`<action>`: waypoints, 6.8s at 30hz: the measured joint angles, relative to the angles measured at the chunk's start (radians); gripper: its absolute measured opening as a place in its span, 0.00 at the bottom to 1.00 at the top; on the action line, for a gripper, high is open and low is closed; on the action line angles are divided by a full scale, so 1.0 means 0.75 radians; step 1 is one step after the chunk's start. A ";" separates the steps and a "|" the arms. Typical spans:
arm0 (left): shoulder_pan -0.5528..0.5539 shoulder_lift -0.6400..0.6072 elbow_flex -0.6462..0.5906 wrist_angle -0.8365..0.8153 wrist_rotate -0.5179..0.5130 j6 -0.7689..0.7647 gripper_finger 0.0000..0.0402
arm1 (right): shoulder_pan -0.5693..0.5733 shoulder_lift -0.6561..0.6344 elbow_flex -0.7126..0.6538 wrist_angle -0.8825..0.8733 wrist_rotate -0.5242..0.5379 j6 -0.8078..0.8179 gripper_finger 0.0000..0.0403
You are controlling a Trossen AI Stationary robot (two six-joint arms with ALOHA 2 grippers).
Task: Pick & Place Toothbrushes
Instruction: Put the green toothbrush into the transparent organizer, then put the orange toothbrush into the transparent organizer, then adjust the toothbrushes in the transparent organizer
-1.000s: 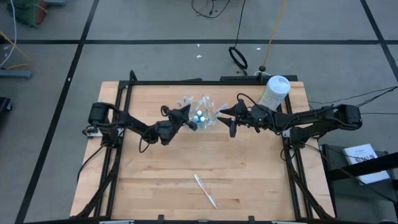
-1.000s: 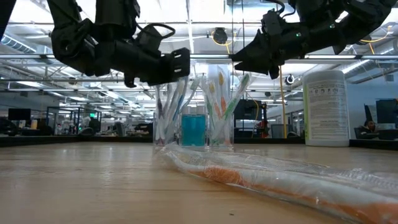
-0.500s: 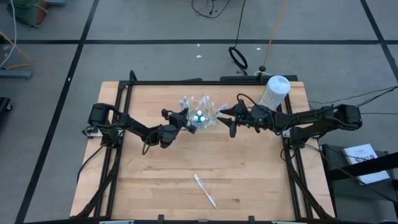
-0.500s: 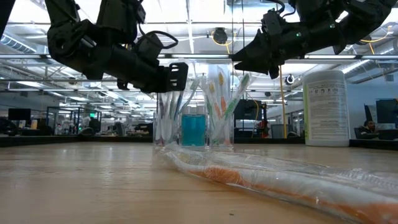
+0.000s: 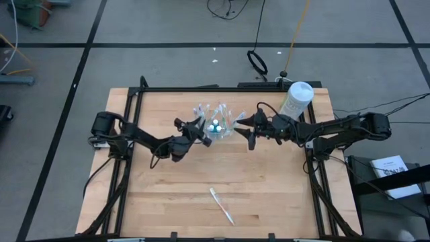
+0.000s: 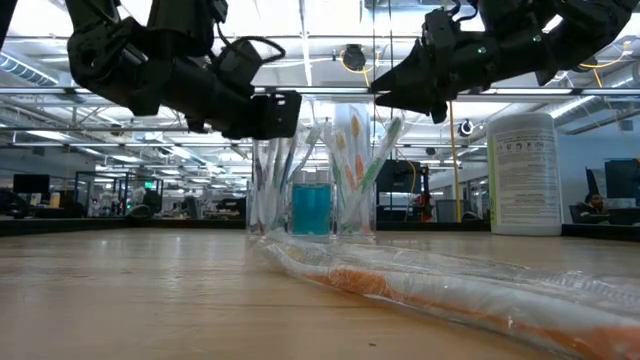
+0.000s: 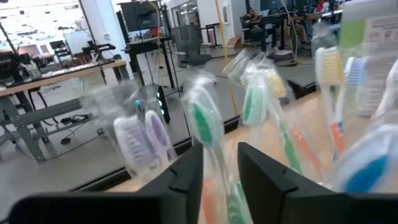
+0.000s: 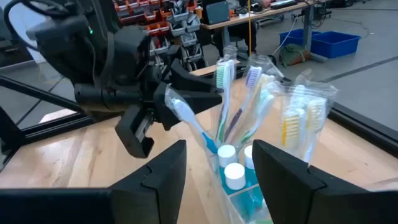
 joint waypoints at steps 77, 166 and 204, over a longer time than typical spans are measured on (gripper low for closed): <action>-0.345 -0.910 0.011 -0.766 0.596 -0.039 0.37 | 0.709 1.074 0.764 -0.425 -0.099 0.728 0.43; -0.693 -1.138 0.011 -1.006 -0.429 0.843 0.37 | 0.314 0.940 0.762 -0.076 1.608 -0.297 0.00; -0.693 -1.137 0.011 -1.006 -0.427 0.805 0.37 | 0.343 0.834 0.763 -0.415 1.266 -0.043 0.26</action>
